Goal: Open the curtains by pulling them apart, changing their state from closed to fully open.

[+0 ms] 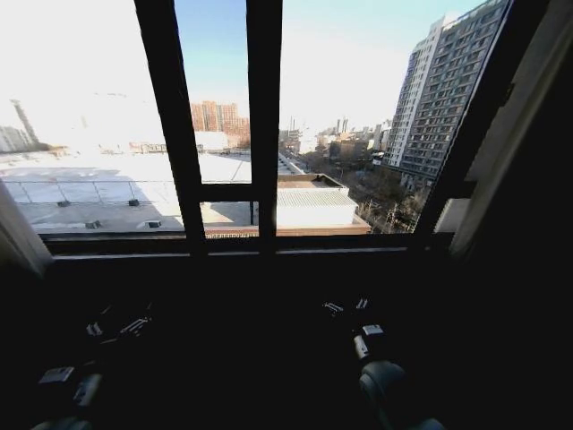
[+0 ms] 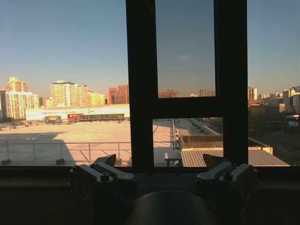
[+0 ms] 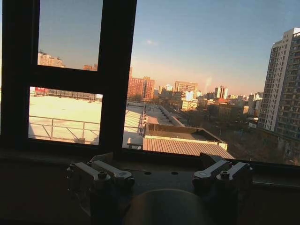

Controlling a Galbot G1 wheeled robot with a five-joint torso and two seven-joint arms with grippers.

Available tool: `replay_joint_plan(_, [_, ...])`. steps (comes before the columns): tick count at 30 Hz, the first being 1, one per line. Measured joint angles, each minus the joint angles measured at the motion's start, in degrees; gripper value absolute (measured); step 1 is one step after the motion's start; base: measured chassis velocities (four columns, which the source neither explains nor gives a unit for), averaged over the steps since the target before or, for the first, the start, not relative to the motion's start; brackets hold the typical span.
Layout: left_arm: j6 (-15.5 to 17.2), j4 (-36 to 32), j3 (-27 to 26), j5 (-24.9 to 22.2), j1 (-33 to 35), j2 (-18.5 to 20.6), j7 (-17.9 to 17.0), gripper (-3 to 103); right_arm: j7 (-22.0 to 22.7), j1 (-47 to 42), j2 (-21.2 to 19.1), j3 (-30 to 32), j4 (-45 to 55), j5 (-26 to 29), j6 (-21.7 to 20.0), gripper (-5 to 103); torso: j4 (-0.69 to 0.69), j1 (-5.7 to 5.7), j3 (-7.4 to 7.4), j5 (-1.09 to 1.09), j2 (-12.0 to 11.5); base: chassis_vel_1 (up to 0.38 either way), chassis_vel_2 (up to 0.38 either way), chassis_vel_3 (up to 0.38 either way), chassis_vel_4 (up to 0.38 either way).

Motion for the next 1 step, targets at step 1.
replay_joint_plan(1, [-0.1,0.0,0.0,0.0,0.0,0.0,0.0,100,0.1,0.0,0.0,0.1,0.3,0.1,-0.6,100,0.01,0.05,0.01,0.02,0.0,-0.064,0.076,0.096,-0.058])
